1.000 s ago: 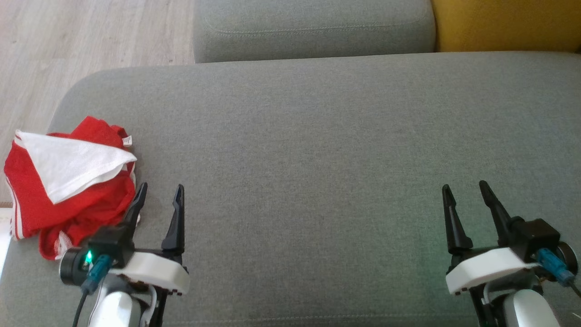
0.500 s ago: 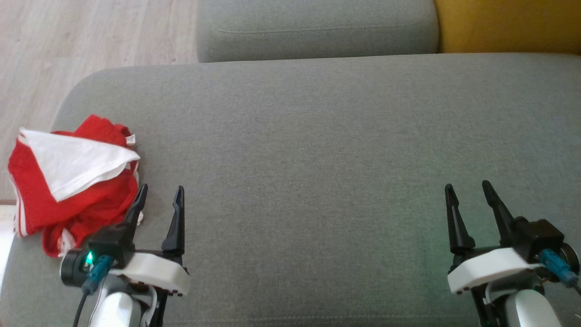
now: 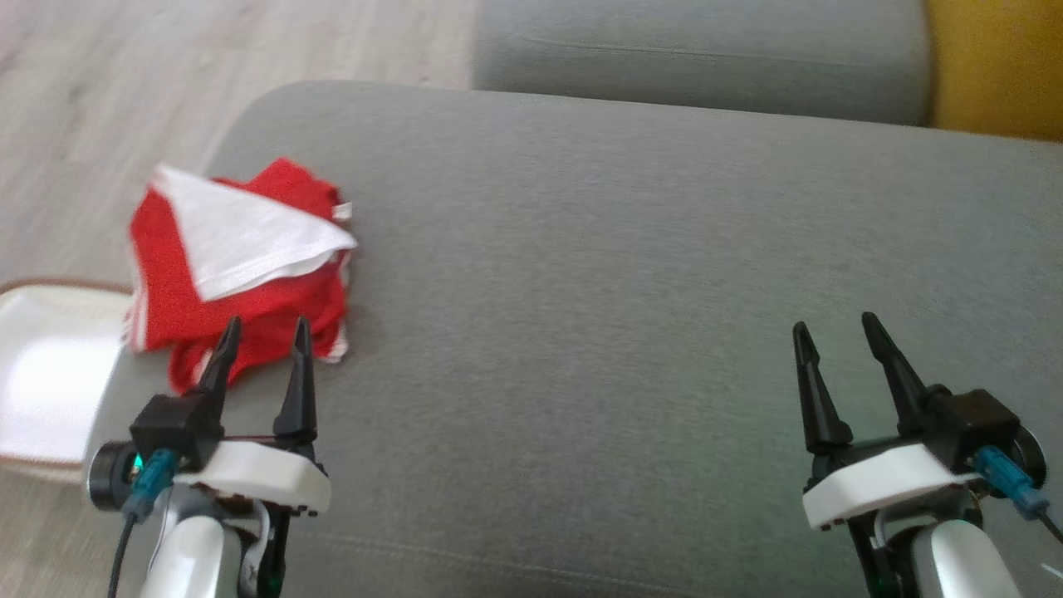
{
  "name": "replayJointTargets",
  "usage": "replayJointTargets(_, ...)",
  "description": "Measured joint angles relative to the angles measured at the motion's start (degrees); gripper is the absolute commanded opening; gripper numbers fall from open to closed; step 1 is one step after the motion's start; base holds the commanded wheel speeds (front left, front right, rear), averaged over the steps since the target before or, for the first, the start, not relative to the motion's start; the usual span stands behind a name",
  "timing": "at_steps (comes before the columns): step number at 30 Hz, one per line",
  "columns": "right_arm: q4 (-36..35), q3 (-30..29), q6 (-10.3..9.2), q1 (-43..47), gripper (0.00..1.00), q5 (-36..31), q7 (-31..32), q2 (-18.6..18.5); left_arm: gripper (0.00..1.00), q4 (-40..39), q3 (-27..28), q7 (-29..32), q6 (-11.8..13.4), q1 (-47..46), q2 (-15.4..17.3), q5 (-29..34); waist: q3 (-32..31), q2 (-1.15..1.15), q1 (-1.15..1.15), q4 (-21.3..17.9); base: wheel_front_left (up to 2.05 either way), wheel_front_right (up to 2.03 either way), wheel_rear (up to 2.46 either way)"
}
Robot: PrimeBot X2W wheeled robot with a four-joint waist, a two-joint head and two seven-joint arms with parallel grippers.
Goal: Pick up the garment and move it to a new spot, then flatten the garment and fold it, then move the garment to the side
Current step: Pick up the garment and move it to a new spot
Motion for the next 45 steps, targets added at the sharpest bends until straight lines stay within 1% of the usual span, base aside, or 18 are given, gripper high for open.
replayJointTargets(8, -2.1, 1.3, 0.0, 0.0, 1.0, 0.2, 1.2, 0.0, 1.0, 0.0, 1.5, 0.0, 0.3, 0.0, 0.0, -0.5, 0.2, 0.0, 0.0, 6.8, 0.0, 0.0, 0.0)
replayJointTargets(15, -2.7, 1.3, 0.0, 0.0, 1.0, 0.3, 1.7, 0.0, 1.0, -0.1, 1.5, 0.0, 0.3, 0.0, -0.3, -0.5, 0.7, 0.0, 0.0, 8.5, 0.0, 0.0, 0.0)
replayJointTargets(22, -3.3, 1.2, 0.0, -0.1, 1.0, 0.3, 2.3, 0.0, 1.0, -0.2, 1.9, 0.0, 0.3, -0.1, -0.6, -0.5, 2.0, 0.0, 0.0, 8.4, 0.0, 0.0, 0.0)
replayJointTargets(25, -4.1, 1.2, 0.0, -0.2, 1.0, 0.2, 2.9, 0.0, 1.0, 1.5, 2.0, 0.0, 0.2, -1.7, -0.8, -1.1, 3.4, 0.0, 0.0, 8.3, 0.0, 0.0, 0.0)
replayJointTargets(27, -4.7, 1.2, 0.0, -0.8, 1.0, 0.0, 3.7, 0.0, 1.0, 3.5, 2.5, 0.6, 0.1, -4.6, -0.8, -2.0, 4.7, 0.0, 0.0, 8.2, 0.0, 0.0, 0.0)
replayJointTargets(32, -7.3, 1.1, 0.0, -4.4, 1.0, -1.8, 5.6, -0.1, 1.0, 10.2, 3.6, 3.8, -2.2, -15.8, 0.9, -4.2, 9.4, 0.0, 0.01, 7.9, 0.0, 0.0, 0.0)
replayJointTargets(40, -9.2, 1.0, 0.0, -7.7, 1.0, -2.9, 7.8, -1.3, 1.0, 26.8, 5.3, 11.0, -4.9, -30.4, 4.3, -8.3, 17.6, 0.0, 0.02, 7.2, 0.0, 0.0, 0.0)
replayJointTargets(45, -9.5, 1.0, 0.0, -8.7, 1.0, -2.9, 8.3, -1.8, 1.0, 35.2, 5.2, 15.2, -6.2, -36.4, 4.6, -11.4, 20.3, 0.0, 0.02, 7.2, 0.0, 0.0, 0.0)
